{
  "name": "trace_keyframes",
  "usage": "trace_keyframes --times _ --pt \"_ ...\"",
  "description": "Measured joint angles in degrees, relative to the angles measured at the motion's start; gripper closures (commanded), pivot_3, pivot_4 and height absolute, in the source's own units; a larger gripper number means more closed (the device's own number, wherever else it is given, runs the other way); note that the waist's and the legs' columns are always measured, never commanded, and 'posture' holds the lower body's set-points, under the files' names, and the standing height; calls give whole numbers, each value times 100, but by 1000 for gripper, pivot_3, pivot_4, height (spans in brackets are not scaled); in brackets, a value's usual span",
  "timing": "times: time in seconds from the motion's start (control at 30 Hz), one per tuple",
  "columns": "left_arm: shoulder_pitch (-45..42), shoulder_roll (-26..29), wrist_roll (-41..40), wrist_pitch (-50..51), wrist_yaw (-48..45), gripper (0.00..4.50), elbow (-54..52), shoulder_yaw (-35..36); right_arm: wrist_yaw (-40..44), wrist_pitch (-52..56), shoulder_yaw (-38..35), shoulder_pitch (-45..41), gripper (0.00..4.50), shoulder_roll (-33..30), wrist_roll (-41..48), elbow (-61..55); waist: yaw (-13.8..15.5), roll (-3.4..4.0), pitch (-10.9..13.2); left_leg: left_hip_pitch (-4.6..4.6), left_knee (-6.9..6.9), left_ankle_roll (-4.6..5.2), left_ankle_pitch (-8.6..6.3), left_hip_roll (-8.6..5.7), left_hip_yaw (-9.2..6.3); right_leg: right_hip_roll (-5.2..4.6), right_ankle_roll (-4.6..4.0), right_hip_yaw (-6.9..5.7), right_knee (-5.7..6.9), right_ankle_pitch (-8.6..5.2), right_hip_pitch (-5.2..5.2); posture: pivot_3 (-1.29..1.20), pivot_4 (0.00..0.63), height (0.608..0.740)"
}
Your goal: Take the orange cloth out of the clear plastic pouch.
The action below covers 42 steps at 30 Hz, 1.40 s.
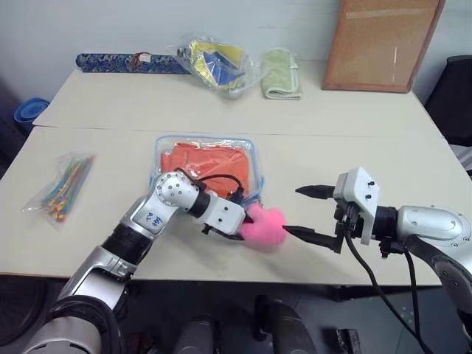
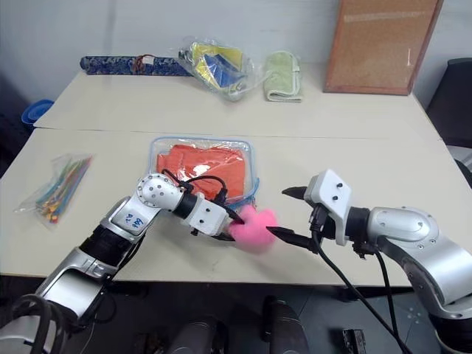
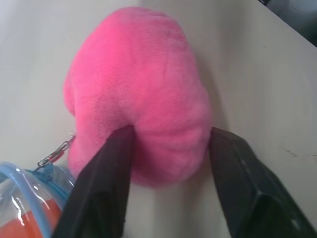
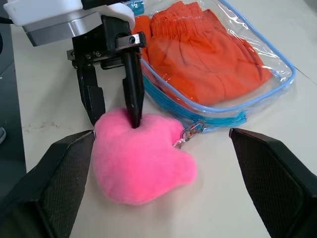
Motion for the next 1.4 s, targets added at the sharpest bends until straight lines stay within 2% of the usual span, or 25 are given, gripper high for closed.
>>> trace_keyframes --times 0.13,0.17,0.27,0.37,0.5,0.6,0.73,0.87,1.03,1.4 --pt "68 14 17 87 119 4397 -136 55 79 -121 34 -228 0 0 -135 198 7 0 0 -1 0 1 -1 0 -2 0 0 -2 -1 0 0 0 150 740" --pt "107 22 15 120 138 4459 -164 68 109 -157 64 -251 0 0 -174 235 5 0 0 -1 -1 1 -1 0 -1 0 0 -1 -1 0 0 0 150 740" --pt "240 94 -1 193 146 4459 -344 131 225 -260 234 -356 0 0 -270 362 -3 0 0 -1 -1 1 0 3 -1 2 0 -2 -2 0 -1 0 150 740" --pt "312 402 -91 318 27 4459 -578 219 395 -506 468 -497 0 -3 -535 565 -24 0 0 1 -2 0 -1 6 2 5 -2 -1 -1 -1 -1 0 150 740" --pt "469 748 -449 794 -263 4459 -901 443 468 -1357 1247 -928 0 50 -1671 1387 -62 0 0 2 -3 -1 -1 6 4 7 -4 -2 0 -2 -2 0 150 740" --pt "536 802 -508 1015 -264 4459 -1081 475 386 -2114 1835 -1405 0 434 -2568 2280 -69 1 0 -1 -4 -2 0 4 3 10 -4 -3 0 -2 -4 0 150 740" --pt "572 803 -532 1241 -199 4459 -1230 496 326 -2815 2263 -1901 0 1043 -3169 3143 -79 1 1 -6 -3 -2 0 2 5 14 -4 -11 0 -2 -7 0 150 740" --pt "593 874 -541 1328 -176 4500 -1303 510 307 -3457 2456 -2227 911 1410 -3624 3866 -80 2 1 -8 -2 -3 1 5 1 11 -4 -11 -1 -2 -7 0 150 740" --pt "652 1076 -598 1423 -197 4500 -1452 623 328 -3980 2470 -2462 2718 1551 -3875 4417 -144 6 3 -9 -3 -7 3 9 -2 7 -5 -12 -2 -3 -7 0 150 740" --pt "724 1115 -609 1426 -181 4500 -1504 632 580 -4503 2488 -2489 2718 1788 -4130 4683 -166 8 5 -7 -4 -14 5 12 0 9 -8 -11 0 -5 -7 0 150 740"
